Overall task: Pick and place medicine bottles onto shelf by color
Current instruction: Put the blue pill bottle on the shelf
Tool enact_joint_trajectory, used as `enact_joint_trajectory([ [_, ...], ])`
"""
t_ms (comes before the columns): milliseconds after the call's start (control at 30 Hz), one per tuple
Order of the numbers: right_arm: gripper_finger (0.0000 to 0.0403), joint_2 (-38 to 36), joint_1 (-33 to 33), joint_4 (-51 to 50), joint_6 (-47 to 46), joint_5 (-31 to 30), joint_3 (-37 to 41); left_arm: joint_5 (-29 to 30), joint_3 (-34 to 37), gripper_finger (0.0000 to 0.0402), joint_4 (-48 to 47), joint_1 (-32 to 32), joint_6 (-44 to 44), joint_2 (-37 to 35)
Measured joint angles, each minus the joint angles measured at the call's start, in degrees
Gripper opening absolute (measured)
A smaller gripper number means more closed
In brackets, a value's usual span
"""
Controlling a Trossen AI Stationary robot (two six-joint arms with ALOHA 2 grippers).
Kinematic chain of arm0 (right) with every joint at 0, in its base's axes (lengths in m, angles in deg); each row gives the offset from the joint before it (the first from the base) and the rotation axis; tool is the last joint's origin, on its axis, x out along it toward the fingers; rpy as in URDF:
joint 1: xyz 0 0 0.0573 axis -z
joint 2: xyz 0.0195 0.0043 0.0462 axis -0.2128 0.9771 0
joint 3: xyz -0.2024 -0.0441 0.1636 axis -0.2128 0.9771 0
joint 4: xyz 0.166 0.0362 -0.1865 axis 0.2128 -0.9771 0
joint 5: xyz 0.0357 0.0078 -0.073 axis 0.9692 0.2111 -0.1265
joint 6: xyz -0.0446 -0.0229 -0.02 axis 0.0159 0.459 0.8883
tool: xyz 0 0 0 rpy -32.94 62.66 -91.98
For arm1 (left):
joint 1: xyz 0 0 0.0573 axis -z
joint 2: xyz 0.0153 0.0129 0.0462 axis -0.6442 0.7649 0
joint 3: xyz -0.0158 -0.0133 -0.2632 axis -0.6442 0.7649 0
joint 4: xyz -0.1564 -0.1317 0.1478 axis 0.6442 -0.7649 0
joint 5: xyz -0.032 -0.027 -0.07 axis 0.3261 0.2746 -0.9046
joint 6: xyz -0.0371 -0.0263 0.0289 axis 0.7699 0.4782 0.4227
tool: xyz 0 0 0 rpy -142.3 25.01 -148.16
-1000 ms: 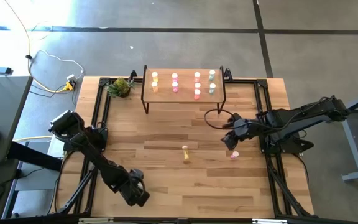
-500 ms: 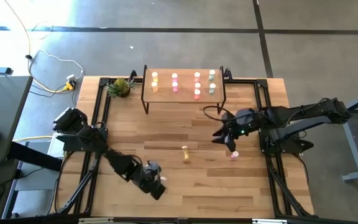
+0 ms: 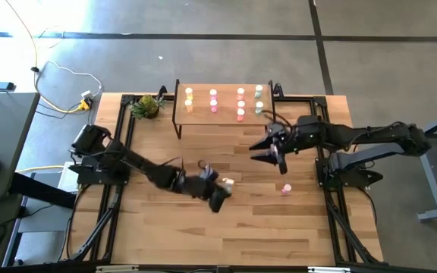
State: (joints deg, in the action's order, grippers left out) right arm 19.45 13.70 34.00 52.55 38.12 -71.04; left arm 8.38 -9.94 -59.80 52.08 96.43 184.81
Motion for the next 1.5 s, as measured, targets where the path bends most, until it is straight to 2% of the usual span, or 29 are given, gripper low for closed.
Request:
enact_joint_trajectory([
  [233, 0.0197, 0.00, 4.57, 6.65, -1.93, 0.79, 0.00, -0.43, 0.00, 0.0095, 11.02, -7.83, -13.84, 0.00],
  [467, 0.0222, 0.00, 9.38, 15.21, -4.52, 0.80, 0.00, -7.05, -0.04, 0.0095, 19.49, -15.37, -27.06, -0.24],
  [700, 0.0222, 0.67, 14.48, 23.60, -3.86, 0.76, -0.04, -10.93, -0.03, 0.0095, 13.95, -22.07, -36.94, -7.56],
  [867, 0.0222, 4.85, 17.24, 29.70, -3.36, 0.76, -1.15, -12.87, -0.07, 0.0095, 4.18, -26.28, -43.59, -15.27],
  [1067, 0.0222, 12.98, 18.15, 27.06, 4.05, 3.17, -10.28, -17.21, -0.07, 0.0095, -5.99, -31.00, -48.59, -21.64],
  [1333, 0.0222, 24.00, 18.54, 6.65, 14.50, 4.98, -25.99, -24.34, -0.06, 0.0095, -12.80, -34.95, -52.43, -23.96],
  [1500, 0.0222, 29.04, 18.47, -2.27, 17.85, 5.43, -32.04, -24.72, -0.04, 0.0095, -13.17, -35.80, -55.26, -23.95],
])
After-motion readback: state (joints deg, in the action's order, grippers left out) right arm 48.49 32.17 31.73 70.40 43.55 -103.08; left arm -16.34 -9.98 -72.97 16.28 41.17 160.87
